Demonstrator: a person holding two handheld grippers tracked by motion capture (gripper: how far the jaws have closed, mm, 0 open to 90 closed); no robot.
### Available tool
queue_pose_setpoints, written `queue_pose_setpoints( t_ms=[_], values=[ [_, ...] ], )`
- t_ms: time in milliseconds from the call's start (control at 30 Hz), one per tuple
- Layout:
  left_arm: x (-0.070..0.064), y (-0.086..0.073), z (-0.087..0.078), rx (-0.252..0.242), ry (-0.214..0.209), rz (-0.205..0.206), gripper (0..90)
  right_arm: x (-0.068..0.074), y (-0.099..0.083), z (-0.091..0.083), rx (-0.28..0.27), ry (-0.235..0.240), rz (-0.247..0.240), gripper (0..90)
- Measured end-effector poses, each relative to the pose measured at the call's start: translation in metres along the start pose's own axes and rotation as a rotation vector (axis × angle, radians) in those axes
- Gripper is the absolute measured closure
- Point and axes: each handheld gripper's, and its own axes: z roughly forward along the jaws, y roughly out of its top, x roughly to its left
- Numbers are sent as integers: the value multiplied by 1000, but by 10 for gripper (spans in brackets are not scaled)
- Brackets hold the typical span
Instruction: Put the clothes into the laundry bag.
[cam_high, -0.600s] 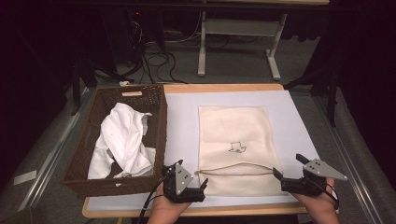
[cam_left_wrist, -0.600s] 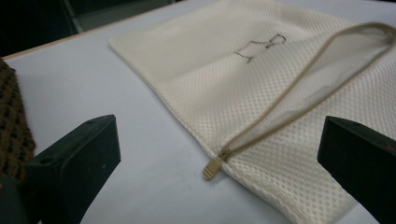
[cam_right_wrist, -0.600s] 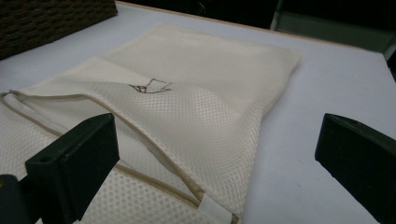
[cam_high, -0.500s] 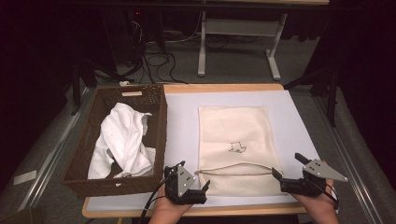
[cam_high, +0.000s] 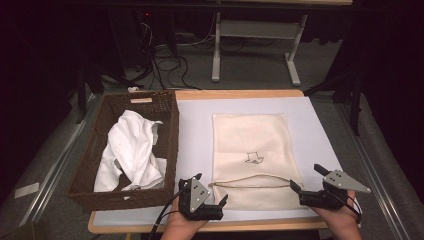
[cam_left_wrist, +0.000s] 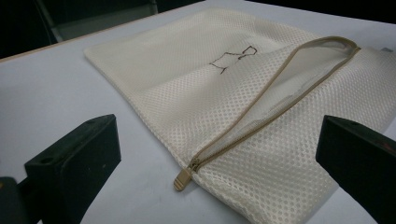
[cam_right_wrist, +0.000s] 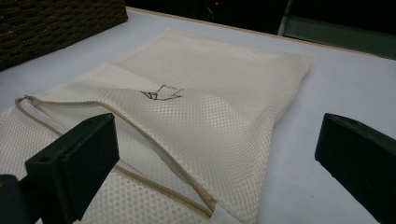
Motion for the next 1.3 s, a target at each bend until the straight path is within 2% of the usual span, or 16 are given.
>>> queue_pose_setpoints(
  t_ms=[200,267,333,367,467,533,633,667,800,933,1033,1067,1100,1133,1233,1300],
  values=[
    [2,-1,2,29,-13,-34,28,0,0,-1,-1,-6,2,4],
    [3,-3,4,81,-31,-31,39,0,0,0,2,-8,1,4],
    [4,-6,5,144,-55,-25,90,-1,0,0,2,-6,-2,4],
    [6,-8,8,181,-88,-61,178,0,-1,-1,3,-5,-4,4],
    [6,-9,9,190,-95,-71,271,0,-1,1,11,-2,-8,5],
    [4,-11,12,208,-98,-54,324,-1,-1,2,13,3,-12,5],
    [1,-14,15,231,-127,-76,396,-1,-2,2,18,4,-10,5],
    [-2,-16,17,247,-135,-80,462,-1,-2,2,17,6,-15,5],
    [-9,-18,21,266,-92,-49,542,-1,-2,2,19,8,-13,5],
    [-9,-19,21,262,-89,-32,711,0,-2,3,25,8,-14,7],
    [-6,-16,20,247,-11,-16,834,1,-3,4,29,10,-10,11],
    [-2,-15,20,241,29,-15,839,1,-3,4,29,11,-9,11],
    [10,-13,22,250,93,-50,840,1,-3,4,30,11,-8,13],
    [15,-12,23,256,120,-67,840,1,-3,4,30,12,-11,14],
    [21,-13,25,260,159,-81,831,0,-3,5,33,15,-8,19],
    [23,-13,24,244,113,-124,710,-3,-5,7,47,15,7,30]
  ],
)
